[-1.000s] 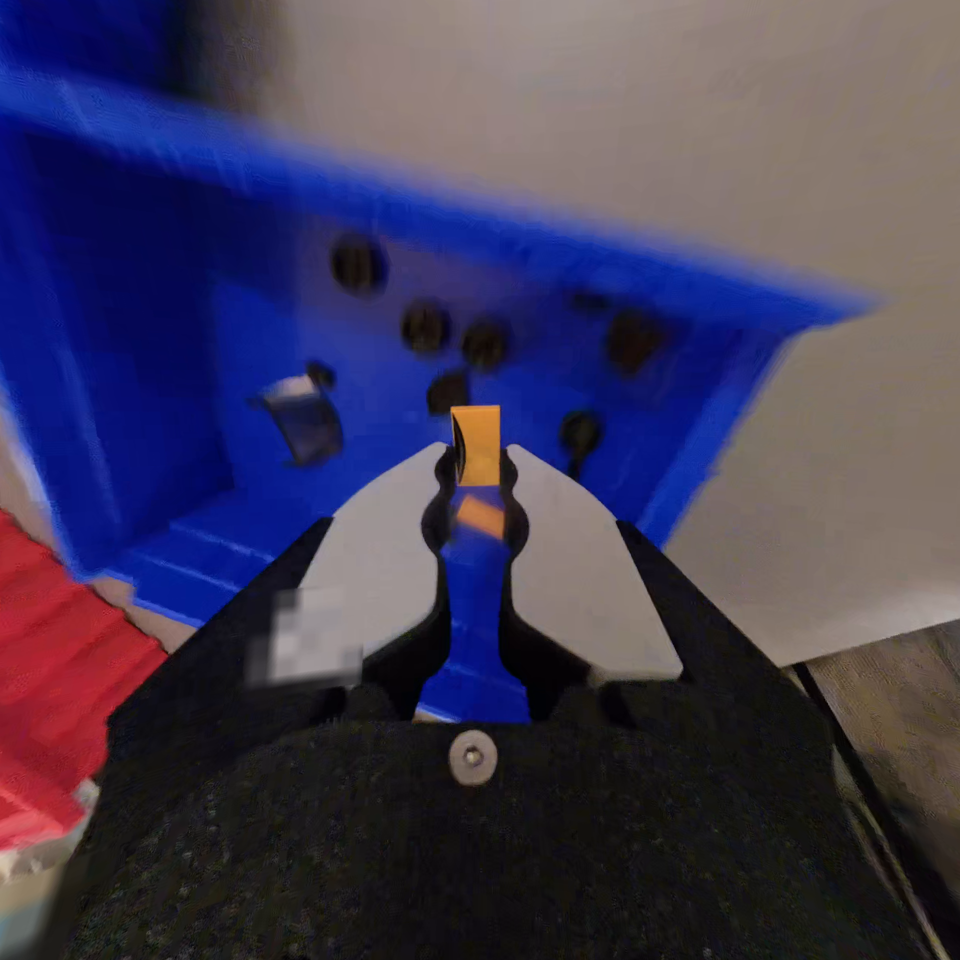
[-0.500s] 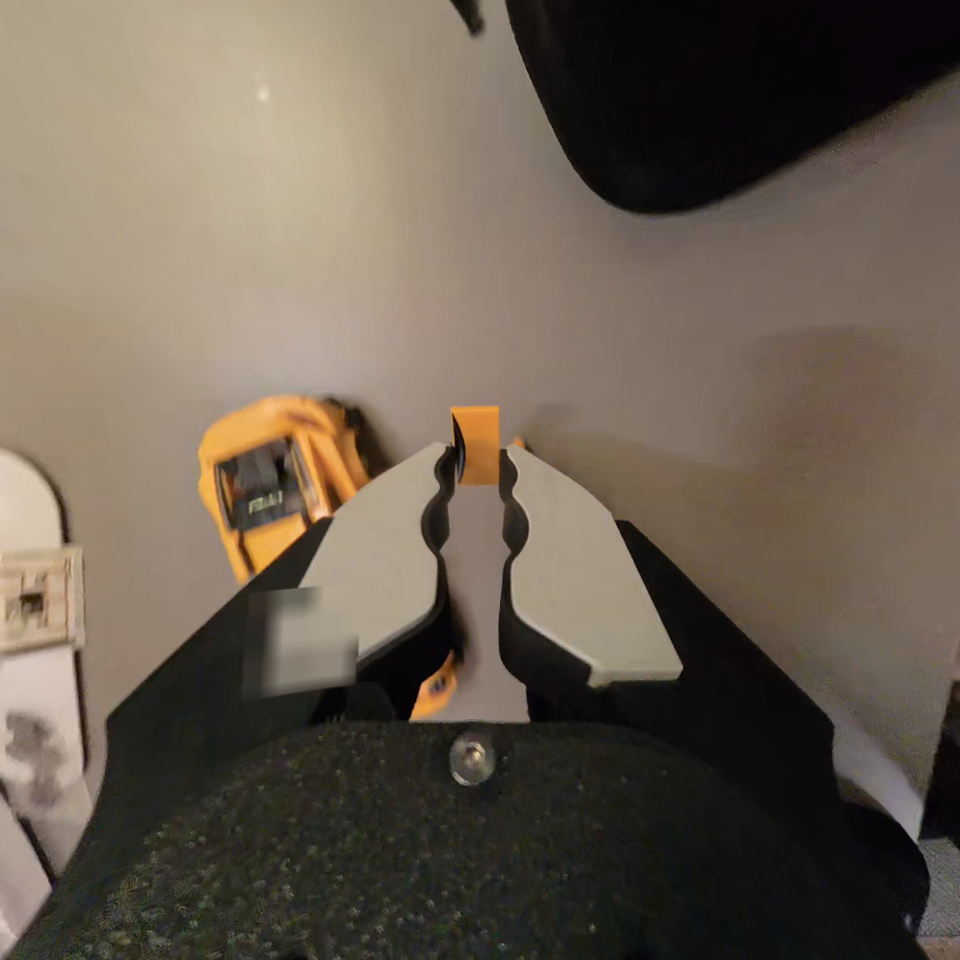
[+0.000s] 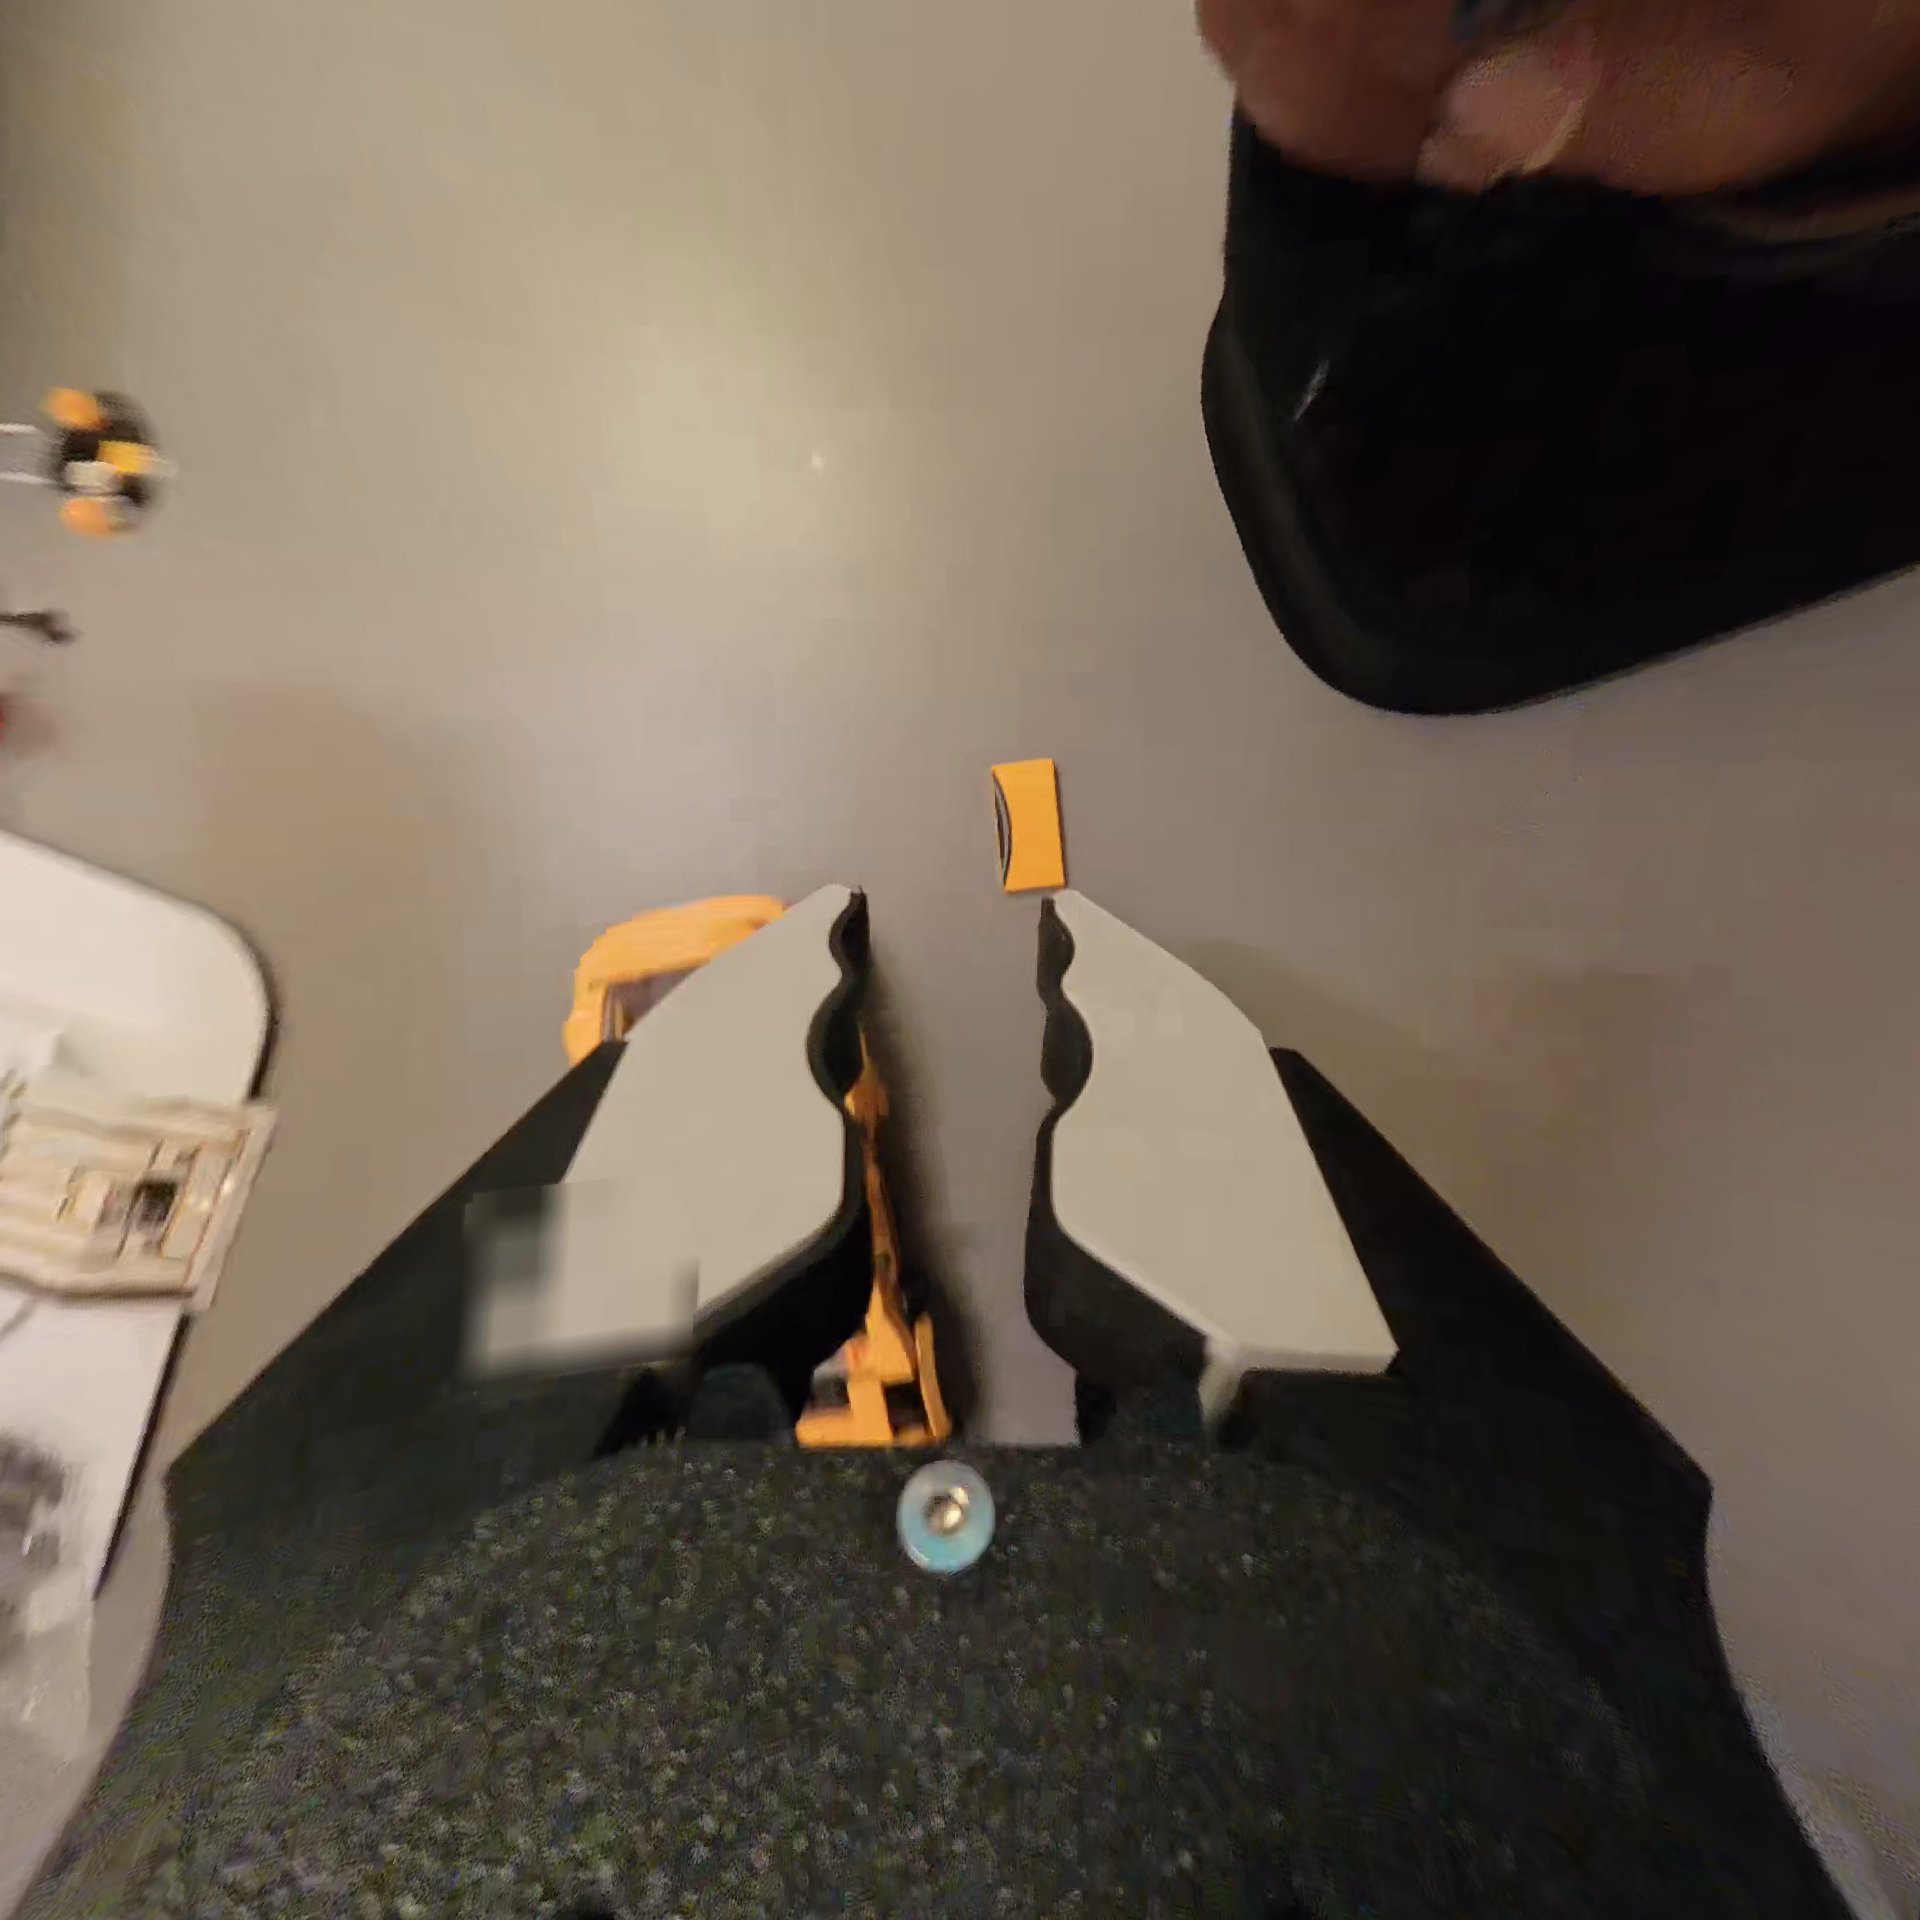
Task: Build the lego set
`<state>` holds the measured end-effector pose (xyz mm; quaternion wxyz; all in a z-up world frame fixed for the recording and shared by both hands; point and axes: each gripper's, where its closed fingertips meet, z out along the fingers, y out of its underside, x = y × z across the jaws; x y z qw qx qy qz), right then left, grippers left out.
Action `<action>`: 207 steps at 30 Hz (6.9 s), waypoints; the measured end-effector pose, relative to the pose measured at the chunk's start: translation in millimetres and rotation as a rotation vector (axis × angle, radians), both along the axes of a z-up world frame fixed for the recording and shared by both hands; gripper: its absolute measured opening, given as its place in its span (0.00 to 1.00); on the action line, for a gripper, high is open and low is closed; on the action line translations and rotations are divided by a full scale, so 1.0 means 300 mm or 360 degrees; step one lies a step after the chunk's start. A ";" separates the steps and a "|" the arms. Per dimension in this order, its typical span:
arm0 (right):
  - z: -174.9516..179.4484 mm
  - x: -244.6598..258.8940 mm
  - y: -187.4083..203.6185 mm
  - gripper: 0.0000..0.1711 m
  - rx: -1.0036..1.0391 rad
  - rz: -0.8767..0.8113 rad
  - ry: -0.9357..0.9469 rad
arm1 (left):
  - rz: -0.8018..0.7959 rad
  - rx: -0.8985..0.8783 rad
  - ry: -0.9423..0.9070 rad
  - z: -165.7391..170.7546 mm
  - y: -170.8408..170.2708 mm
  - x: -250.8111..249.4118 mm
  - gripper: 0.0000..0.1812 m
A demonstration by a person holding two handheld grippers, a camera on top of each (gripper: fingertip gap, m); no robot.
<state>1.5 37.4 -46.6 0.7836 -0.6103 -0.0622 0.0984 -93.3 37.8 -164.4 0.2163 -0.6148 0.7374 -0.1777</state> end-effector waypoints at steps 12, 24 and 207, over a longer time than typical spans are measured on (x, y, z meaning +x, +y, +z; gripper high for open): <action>-0.144 -0.203 0.038 0.00 -0.0183 0.0264 -0.0421 | 0.0475 0.0041 -0.0896 0.036 0.117 -0.400 0.06; -0.227 -0.167 0.091 0.00 -0.0327 0.0081 -0.0547 | 0.0587 0.0028 -0.1232 0.144 0.140 -0.457 0.05; -0.529 -0.791 -0.102 0.02 -0.0985 0.1720 -0.1673 | 0.0028 -0.0177 -0.0165 -0.210 -0.213 -0.545 0.08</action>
